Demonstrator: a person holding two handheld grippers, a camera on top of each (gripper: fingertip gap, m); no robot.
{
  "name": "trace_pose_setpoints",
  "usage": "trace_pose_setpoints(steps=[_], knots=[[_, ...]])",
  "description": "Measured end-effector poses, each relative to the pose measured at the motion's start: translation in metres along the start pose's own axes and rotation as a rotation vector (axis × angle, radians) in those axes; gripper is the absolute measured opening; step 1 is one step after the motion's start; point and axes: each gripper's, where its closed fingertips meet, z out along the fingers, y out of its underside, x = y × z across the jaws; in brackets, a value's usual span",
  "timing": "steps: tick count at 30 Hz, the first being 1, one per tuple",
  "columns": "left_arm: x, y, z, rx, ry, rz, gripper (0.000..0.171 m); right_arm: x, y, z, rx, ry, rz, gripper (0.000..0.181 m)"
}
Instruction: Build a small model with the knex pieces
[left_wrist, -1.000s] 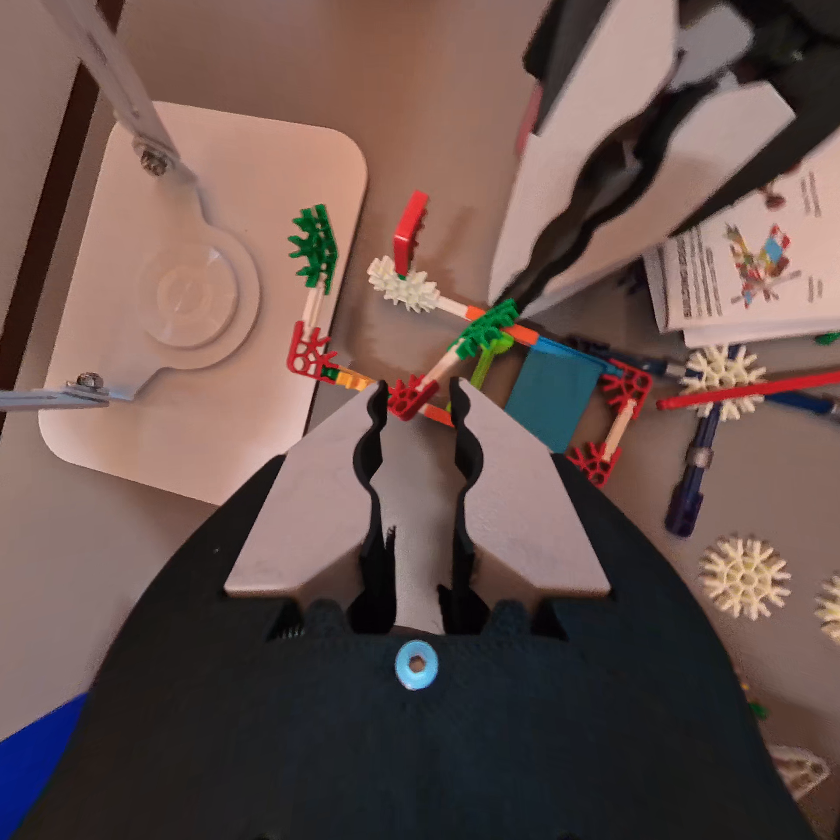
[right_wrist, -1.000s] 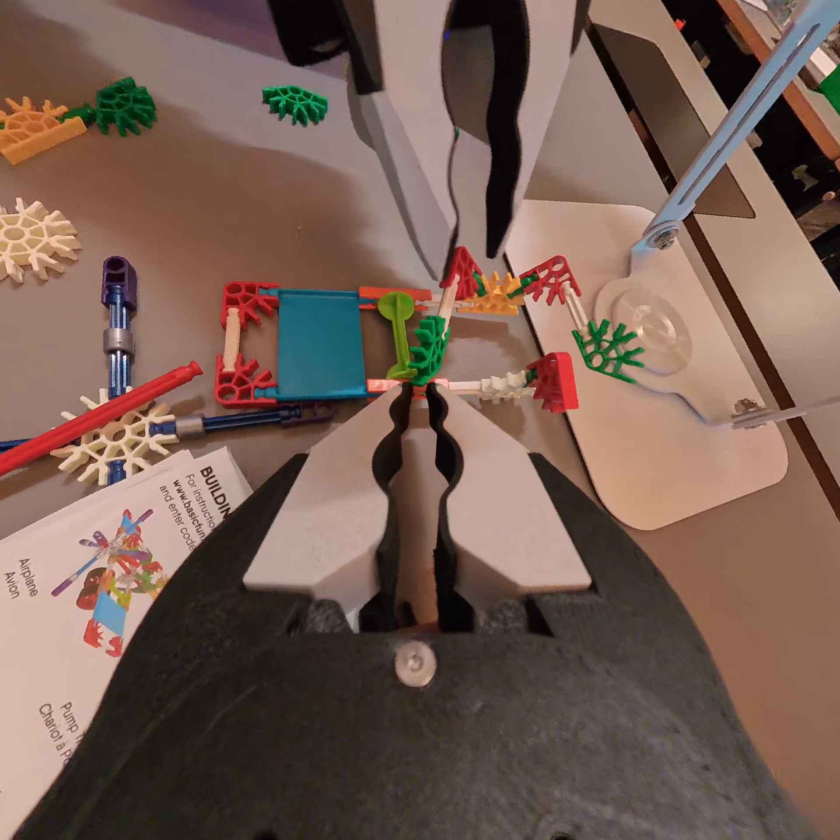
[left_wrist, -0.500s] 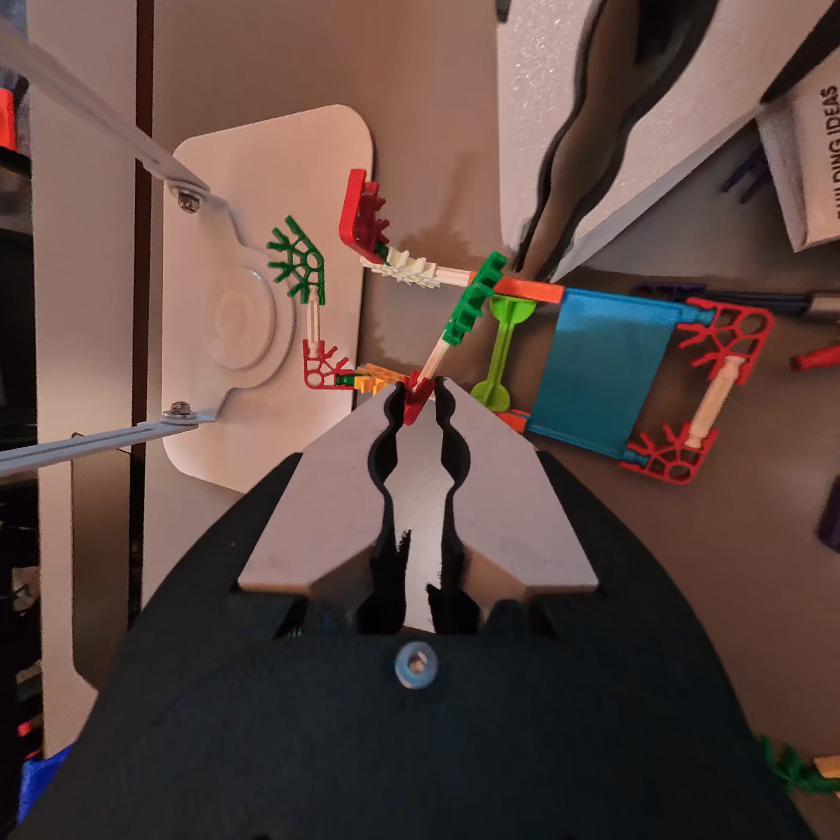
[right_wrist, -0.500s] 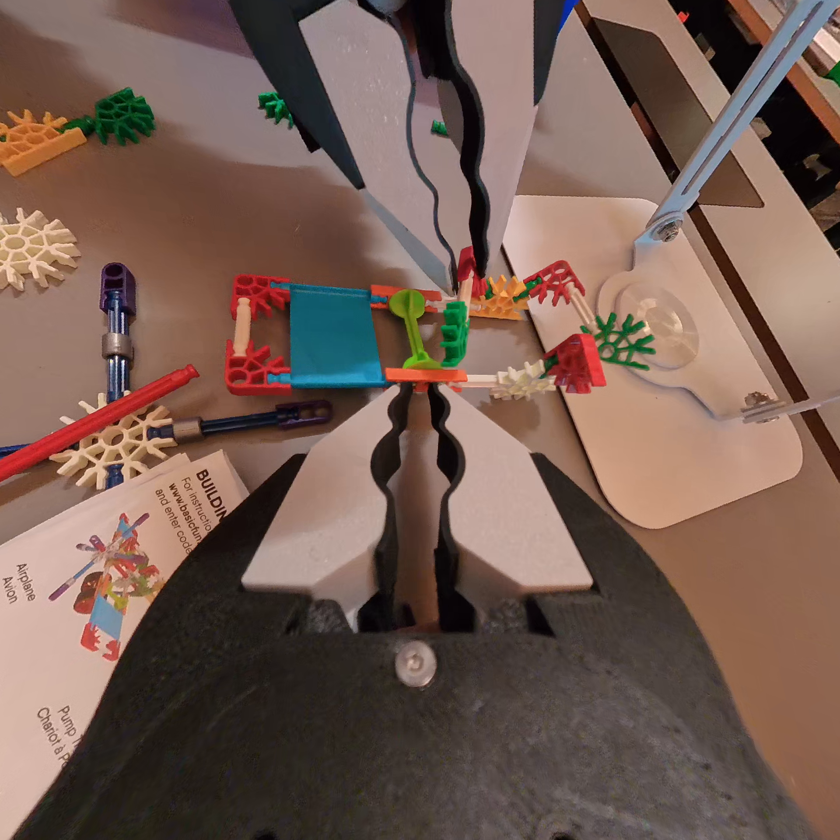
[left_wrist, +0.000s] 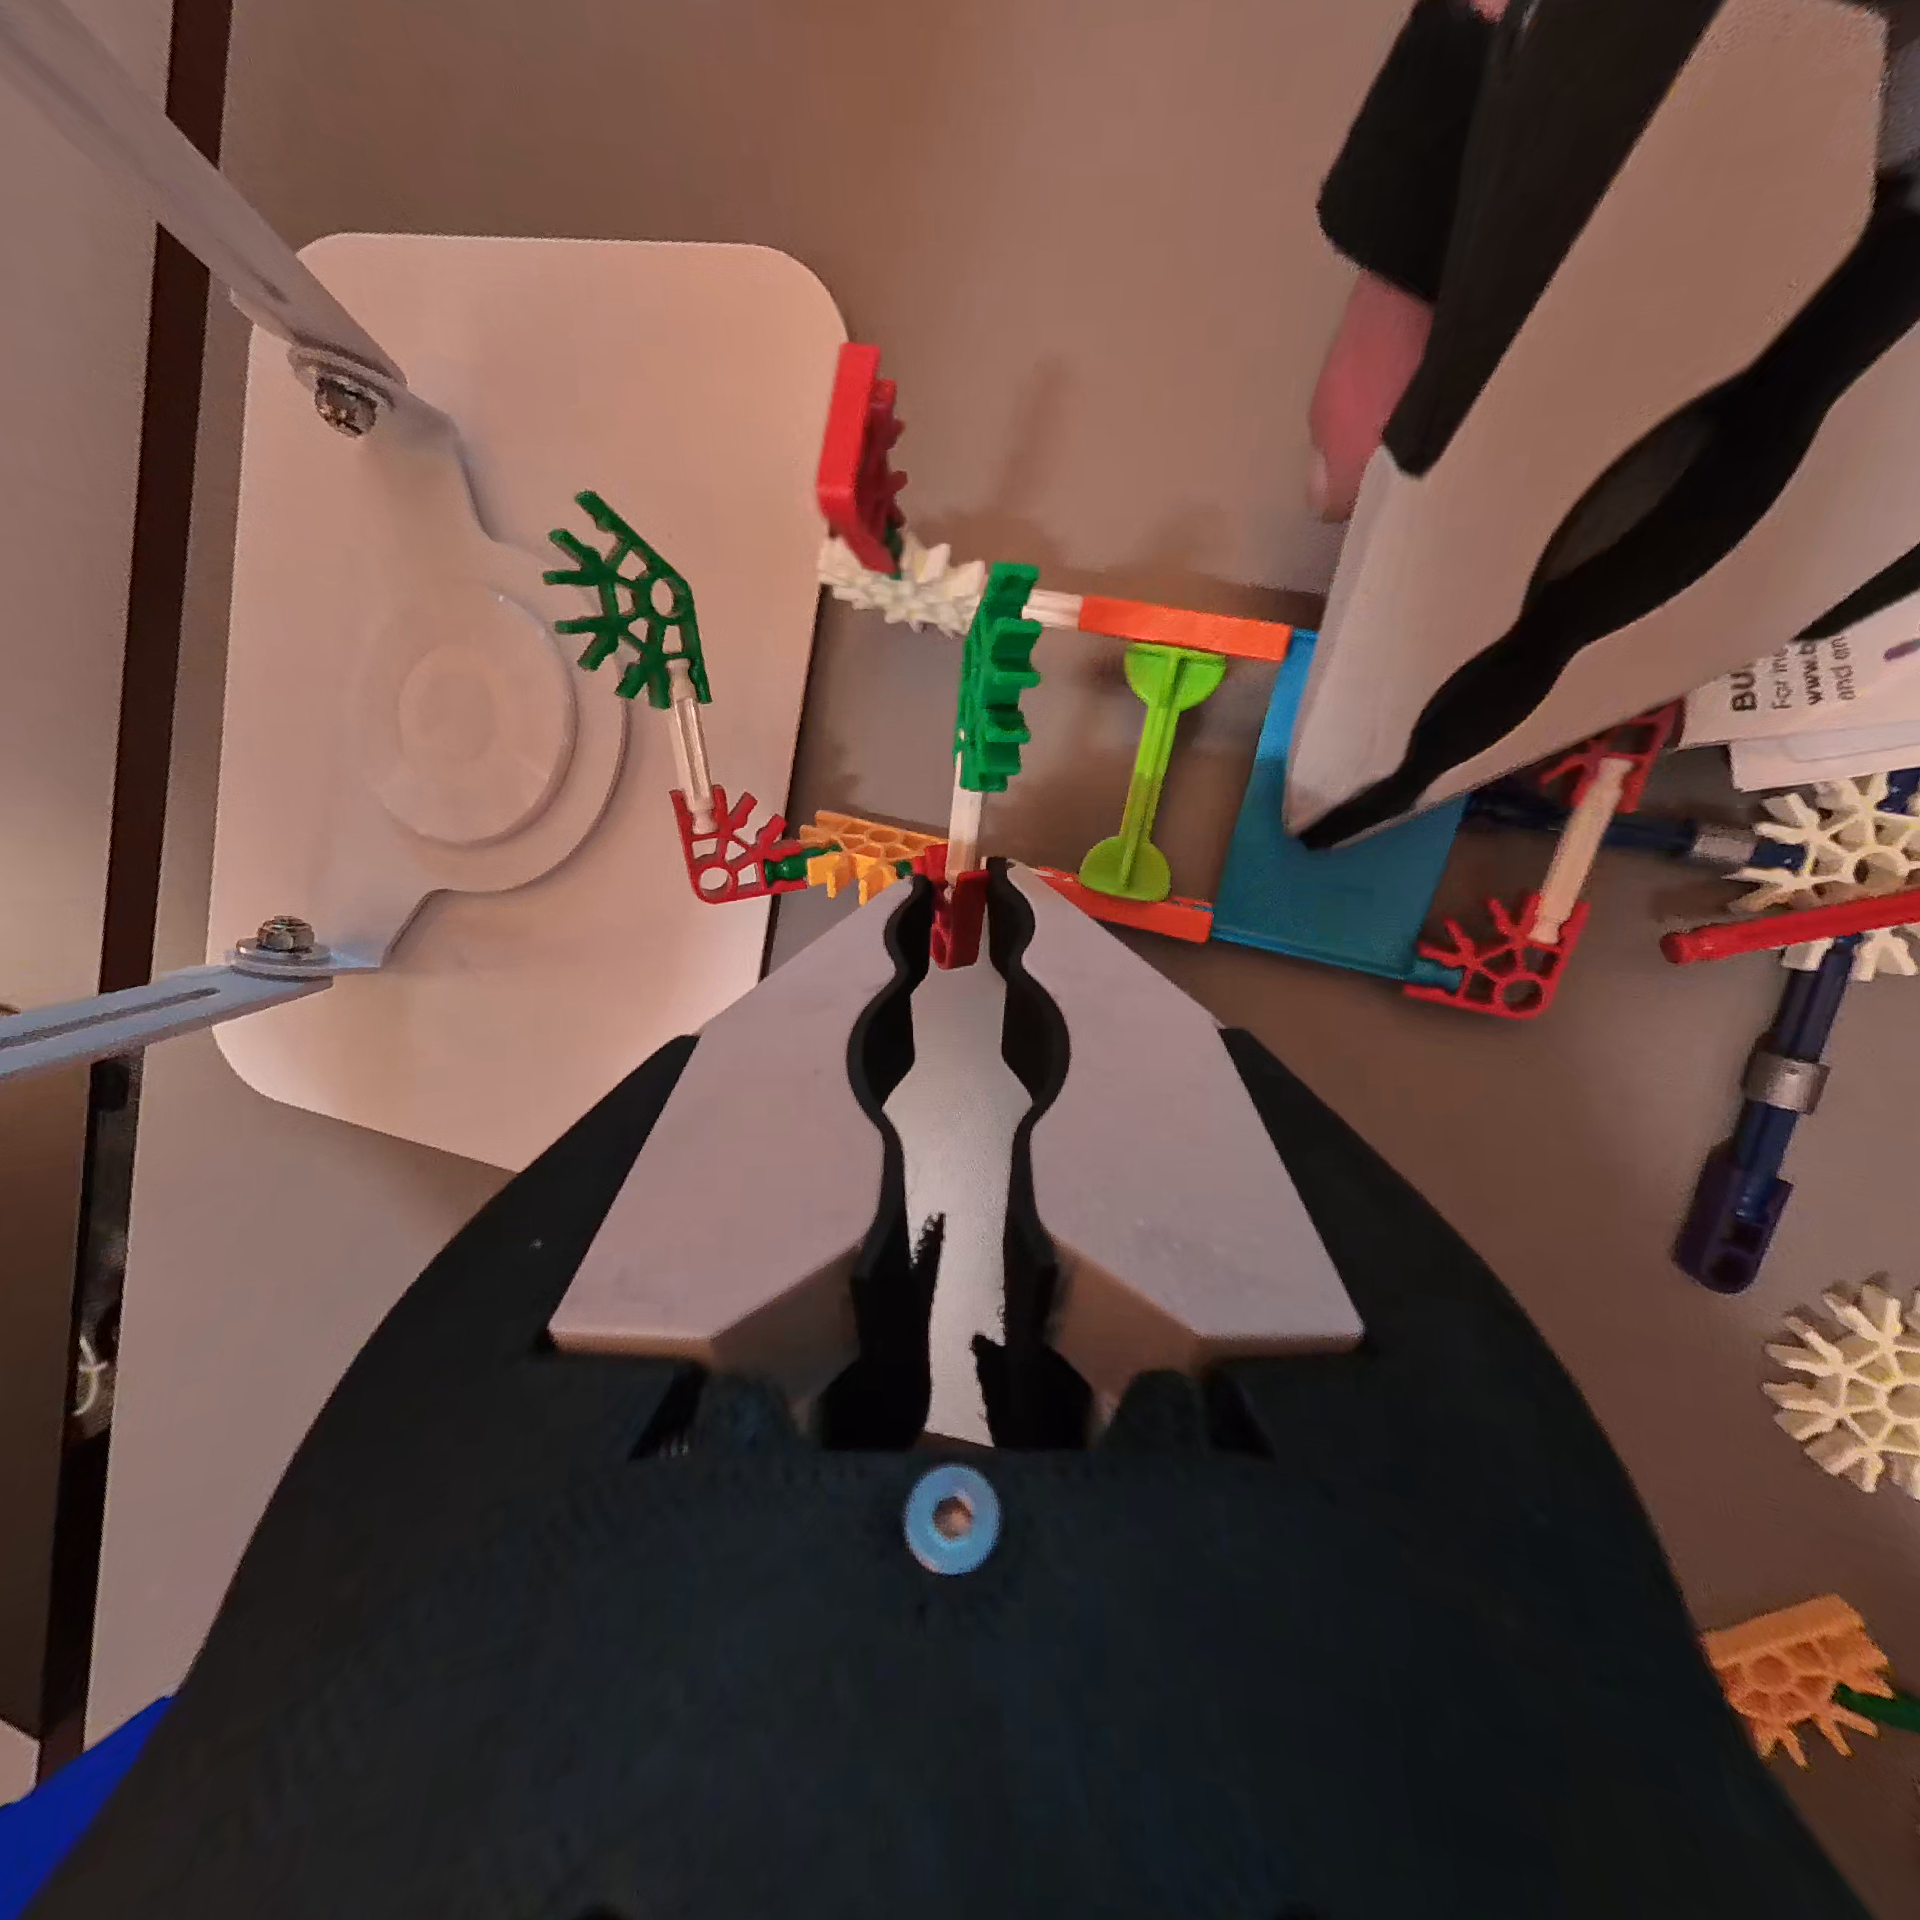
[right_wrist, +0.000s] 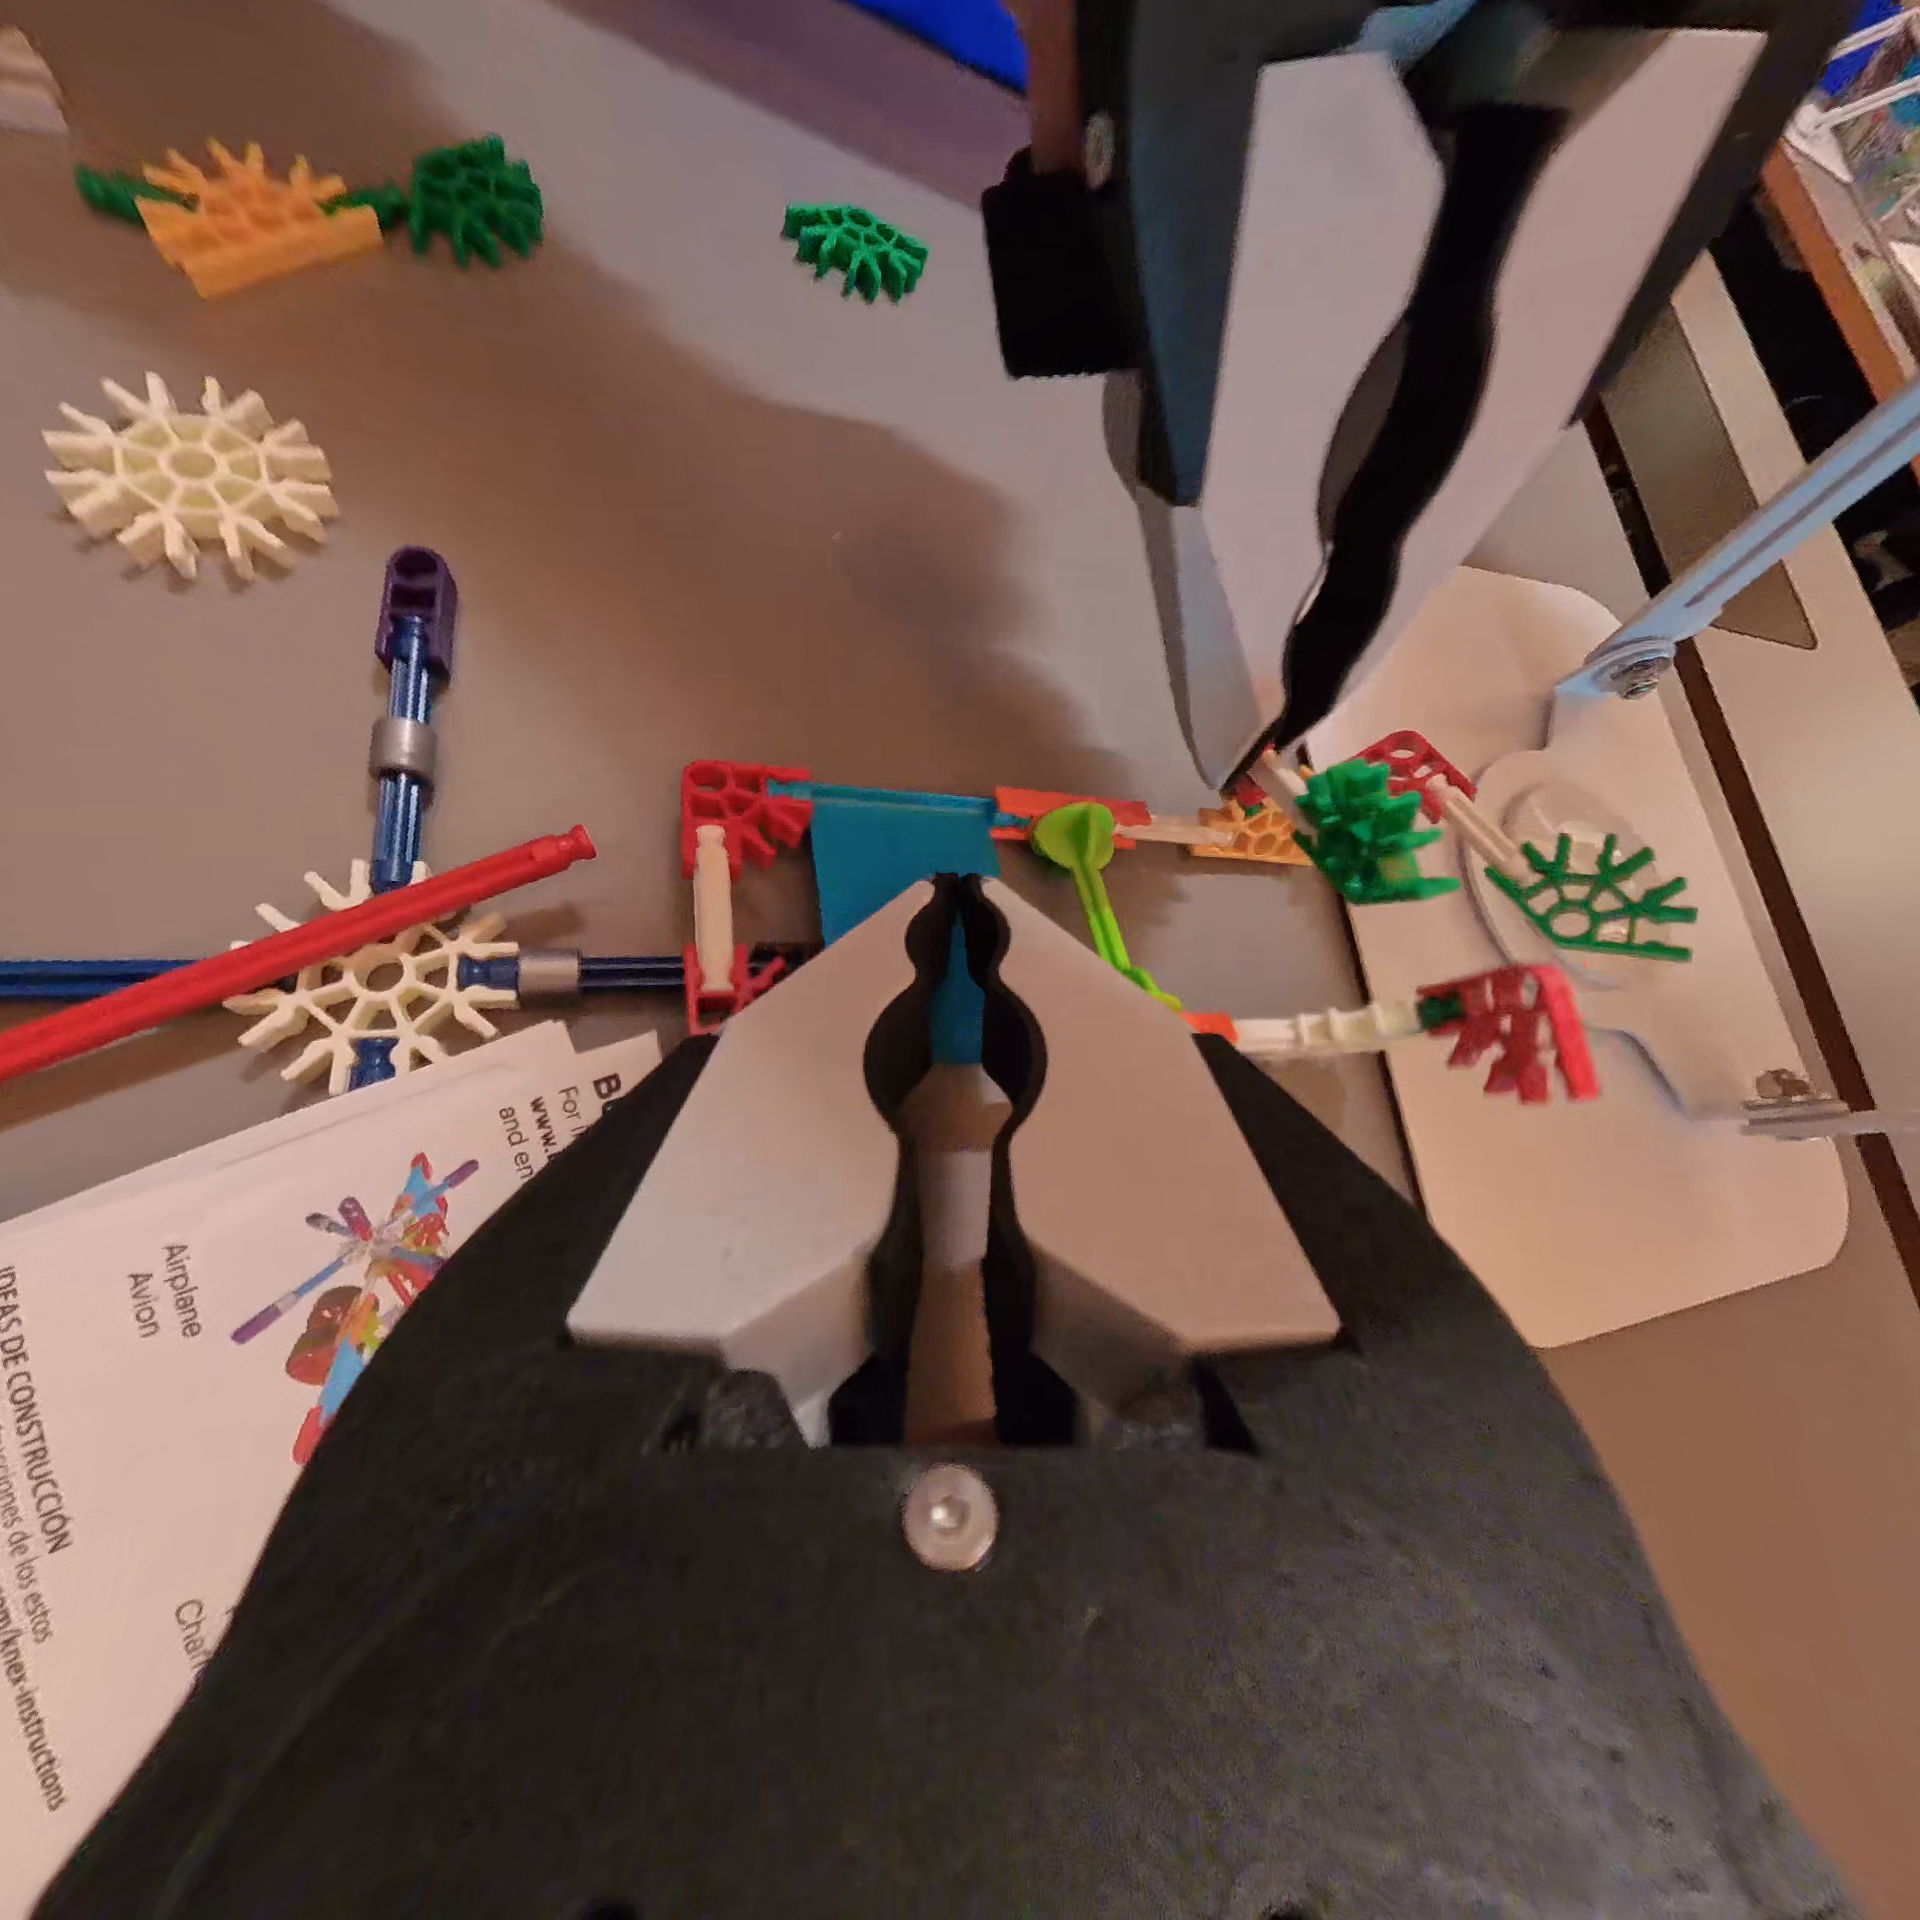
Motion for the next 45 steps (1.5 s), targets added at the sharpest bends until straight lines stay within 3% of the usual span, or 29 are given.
trace_pose_setpoints(steps=[4,8,14,18,21,28,36,42,45], knots=[[0.001,-0.001,0.000,-0.036,0.031,-0.021,0.008,-0.002,0.002,0.001,-0.009,-0.016,0.014,0.000],[0.001,-0.004,-0.002,-0.051,-0.008,0.068,0.011,-0.003,0.003,0.001,-0.009,-0.022,0.012,0.000],[0.009,-0.004,-0.013,0.064,-0.033,0.191,0.025,-0.001,0.006,-0.002,-0.004,-0.022,0.020,0.000],[-0.005,0.003,0.002,0.039,-0.142,0.273,0.016,-0.001,0.006,-0.002,-0.002,-0.026,0.020,0.000],[-0.003,-0.005,0.007,0.077,-0.119,0.260,0.008,-0.001,0.006,-0.002,-0.002,-0.030,0.025,0.000],[-0.004,-0.007,0.010,-0.080,-0.114,0.344,0.007,-0.001,0.006,-0.001,0.001,-0.039,0.036,0.000],[0.000,-0.014,0.014,-0.310,0.035,0.398,0.008,-0.002,0.006,-0.002,0.007,-0.045,0.042,0.000],[0.002,-0.014,0.015,-0.386,0.151,0.372,0.009,-0.002,0.005,-0.002,0.010,-0.040,0.036,0.000],[0.002,-0.018,0.016,-0.333,0.160,0.343,0.011,-0.001,0.004,-0.004,0.024,-0.042,0.046,0.000]])
